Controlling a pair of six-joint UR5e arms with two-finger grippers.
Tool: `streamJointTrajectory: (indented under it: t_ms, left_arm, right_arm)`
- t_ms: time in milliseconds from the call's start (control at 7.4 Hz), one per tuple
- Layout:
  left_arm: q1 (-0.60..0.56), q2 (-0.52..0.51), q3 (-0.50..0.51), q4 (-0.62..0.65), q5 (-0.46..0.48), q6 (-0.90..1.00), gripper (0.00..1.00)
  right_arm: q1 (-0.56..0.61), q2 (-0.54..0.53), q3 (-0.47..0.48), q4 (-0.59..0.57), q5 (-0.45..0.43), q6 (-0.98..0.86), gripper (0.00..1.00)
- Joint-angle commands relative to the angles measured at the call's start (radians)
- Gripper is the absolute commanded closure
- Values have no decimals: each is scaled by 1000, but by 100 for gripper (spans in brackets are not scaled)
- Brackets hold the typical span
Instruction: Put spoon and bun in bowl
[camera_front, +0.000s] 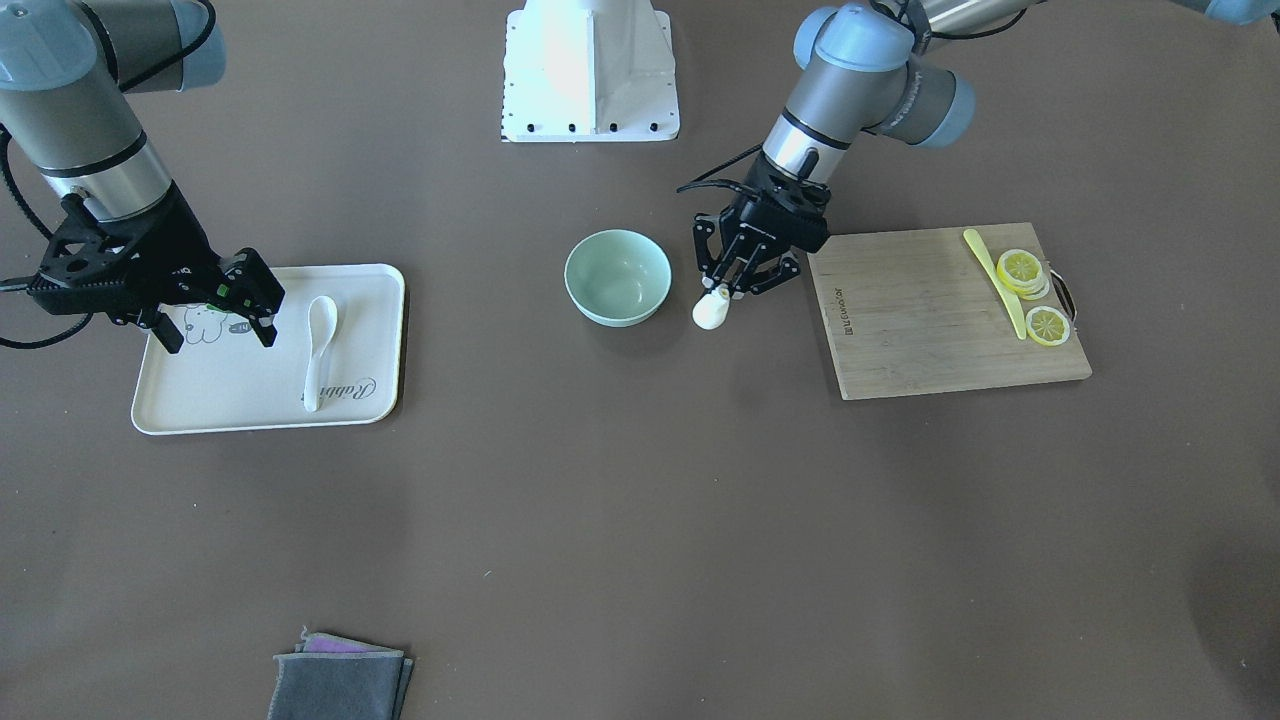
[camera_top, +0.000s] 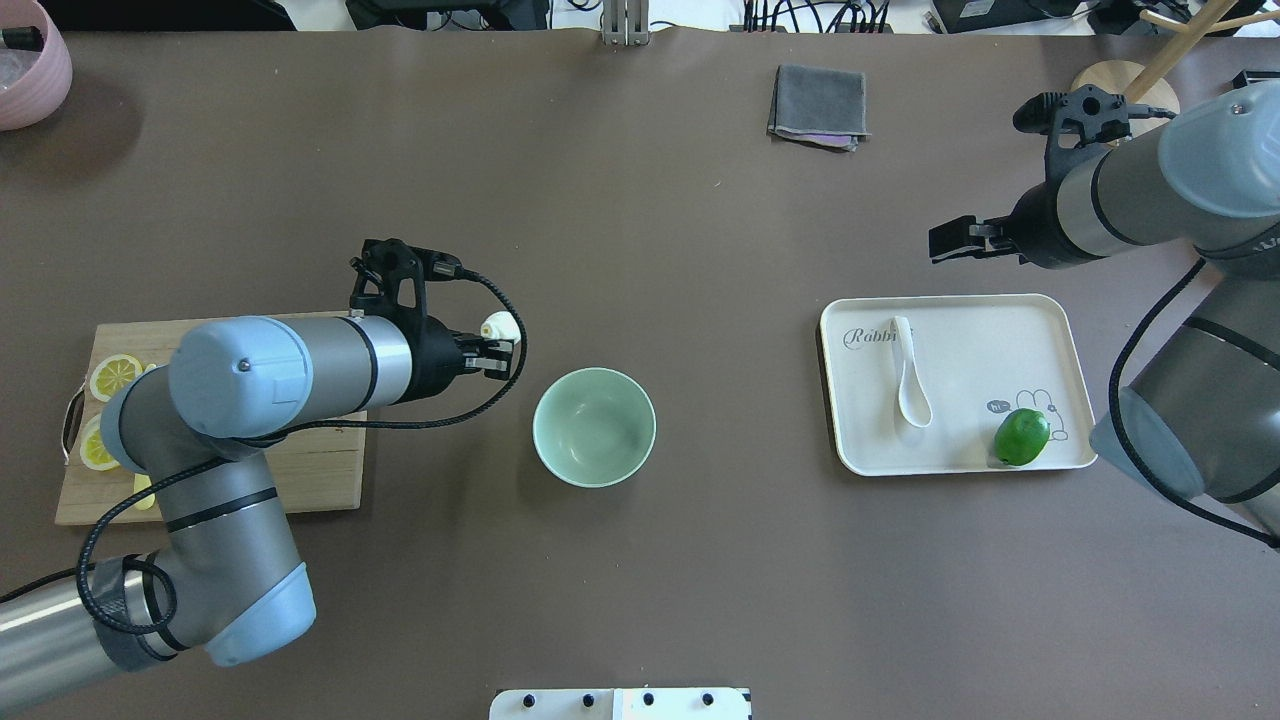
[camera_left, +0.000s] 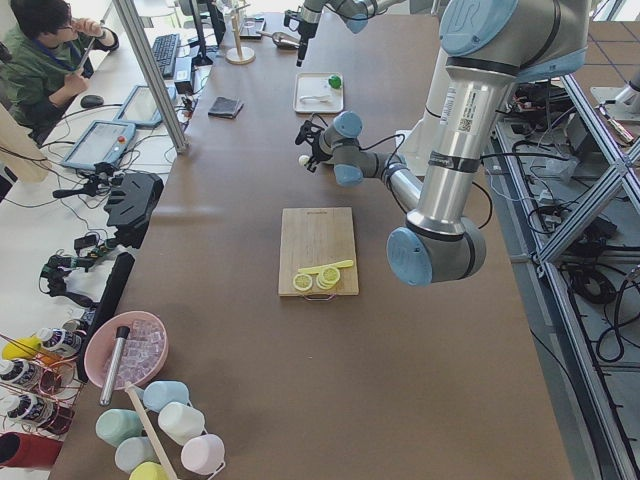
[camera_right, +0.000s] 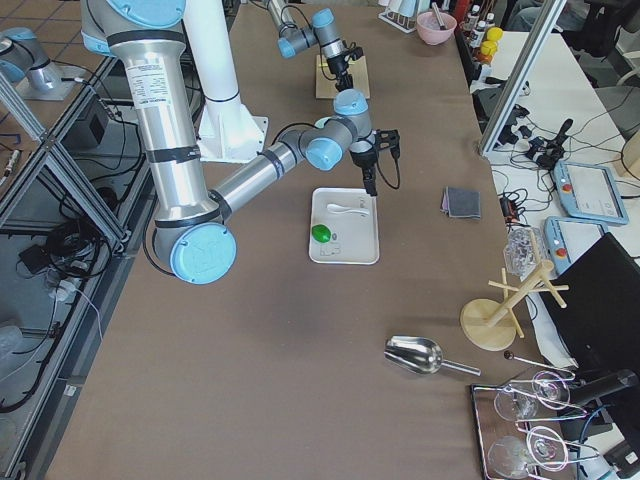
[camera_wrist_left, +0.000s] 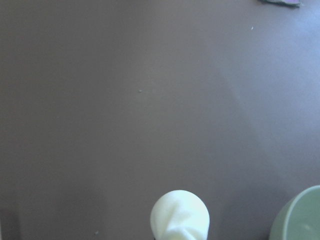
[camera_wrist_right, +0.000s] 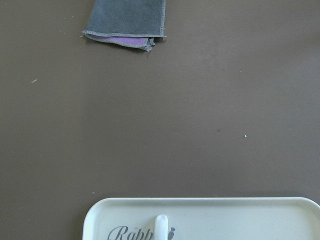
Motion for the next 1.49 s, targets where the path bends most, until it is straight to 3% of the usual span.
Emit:
streamJointTrajectory:
  t_ms: [0,135,270,405,946,1081,1351]
  left_arm:
    - [114,-91,26,31,121,-47,56]
    - [163,-96,31,31,177,-52,30]
    - [177,-94,28,31,193,-52,11]
    - [179,-94,25,31,194,-52,3]
    - [159,-68,-55,33,185,-43,3]
    - [115,-20,-93,33,129,-37,3]
    - [-125,94,-116,30,-172,46,3]
  right_arm:
    - [0,0,-3,0,0,0,0]
    - [-2,0,-6,0,0,0,0]
    - [-2,2,-8,0,0,0,0]
    - [-2,3,-8,0,0,0,0]
    - [-12,8,-18,0,-14,0,0]
    - [-28,13,-34,0,-32,2,0]
    - [-77,32,-106,9,-89,0,0]
